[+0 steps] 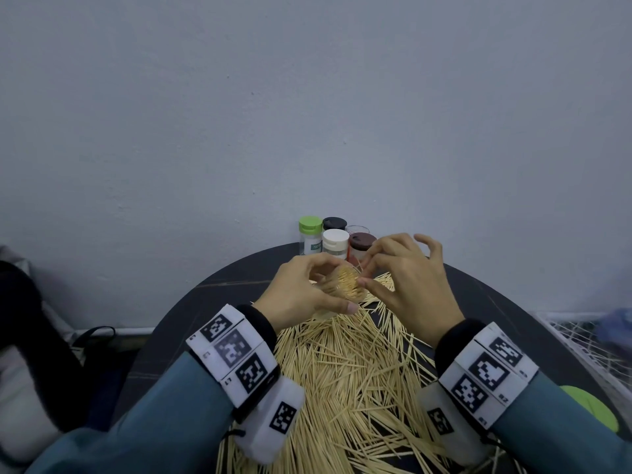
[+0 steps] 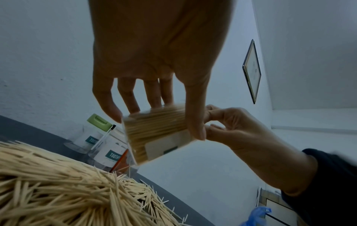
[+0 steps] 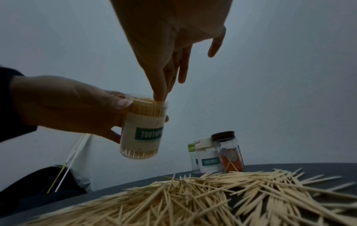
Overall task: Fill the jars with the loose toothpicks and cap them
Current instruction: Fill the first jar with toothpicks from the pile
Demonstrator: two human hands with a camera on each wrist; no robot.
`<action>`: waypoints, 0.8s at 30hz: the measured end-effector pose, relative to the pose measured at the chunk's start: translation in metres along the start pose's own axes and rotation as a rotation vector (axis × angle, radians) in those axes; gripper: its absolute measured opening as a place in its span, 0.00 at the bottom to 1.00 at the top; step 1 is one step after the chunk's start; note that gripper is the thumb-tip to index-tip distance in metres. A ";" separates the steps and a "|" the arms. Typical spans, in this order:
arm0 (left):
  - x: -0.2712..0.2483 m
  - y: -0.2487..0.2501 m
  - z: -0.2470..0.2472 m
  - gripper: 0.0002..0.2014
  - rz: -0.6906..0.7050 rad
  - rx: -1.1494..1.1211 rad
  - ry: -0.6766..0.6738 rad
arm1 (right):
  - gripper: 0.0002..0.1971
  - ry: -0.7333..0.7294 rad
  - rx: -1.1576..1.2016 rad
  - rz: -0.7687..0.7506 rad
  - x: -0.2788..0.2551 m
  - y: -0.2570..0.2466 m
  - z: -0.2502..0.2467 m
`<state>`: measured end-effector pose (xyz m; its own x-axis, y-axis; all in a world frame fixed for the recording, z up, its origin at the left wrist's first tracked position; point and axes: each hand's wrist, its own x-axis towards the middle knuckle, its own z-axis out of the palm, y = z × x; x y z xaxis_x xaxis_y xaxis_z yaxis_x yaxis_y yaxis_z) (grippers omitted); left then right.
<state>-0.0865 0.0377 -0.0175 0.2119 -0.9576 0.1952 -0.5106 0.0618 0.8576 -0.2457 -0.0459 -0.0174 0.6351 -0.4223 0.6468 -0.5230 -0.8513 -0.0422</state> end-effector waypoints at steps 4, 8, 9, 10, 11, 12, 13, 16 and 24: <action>-0.001 0.001 0.000 0.27 -0.009 0.004 -0.012 | 0.09 -0.110 0.214 0.048 0.000 0.003 0.000; 0.000 0.000 -0.001 0.28 -0.021 -0.015 -0.009 | 0.03 -0.084 0.320 0.087 0.002 0.004 0.001; 0.001 0.000 0.000 0.28 -0.025 -0.026 -0.012 | 0.02 -0.066 0.359 0.106 0.003 0.004 0.001; 0.002 0.000 0.000 0.28 -0.030 -0.038 -0.017 | 0.03 -0.048 0.417 0.135 0.004 0.004 -0.001; 0.002 -0.001 0.000 0.28 -0.035 -0.053 -0.023 | 0.04 -0.040 0.483 0.172 0.005 0.005 -0.004; 0.003 0.000 0.000 0.28 -0.040 -0.069 -0.027 | 0.04 -0.045 0.535 0.204 0.007 0.007 -0.006; 0.003 0.000 -0.001 0.28 -0.046 -0.088 -0.026 | 0.03 -0.065 0.553 0.229 0.010 0.010 -0.008; 0.008 0.000 -0.006 0.28 -0.054 -0.129 -0.008 | 0.08 -0.293 0.437 0.289 0.020 0.033 -0.001; 0.027 -0.005 -0.019 0.29 -0.107 -0.168 0.034 | 0.30 -0.998 -0.075 0.278 0.050 0.050 0.051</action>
<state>-0.0623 0.0170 -0.0071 0.2875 -0.9512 0.1120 -0.3377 0.0087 0.9412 -0.2112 -0.1255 -0.0262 0.6502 -0.6960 -0.3047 -0.7356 -0.6770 -0.0234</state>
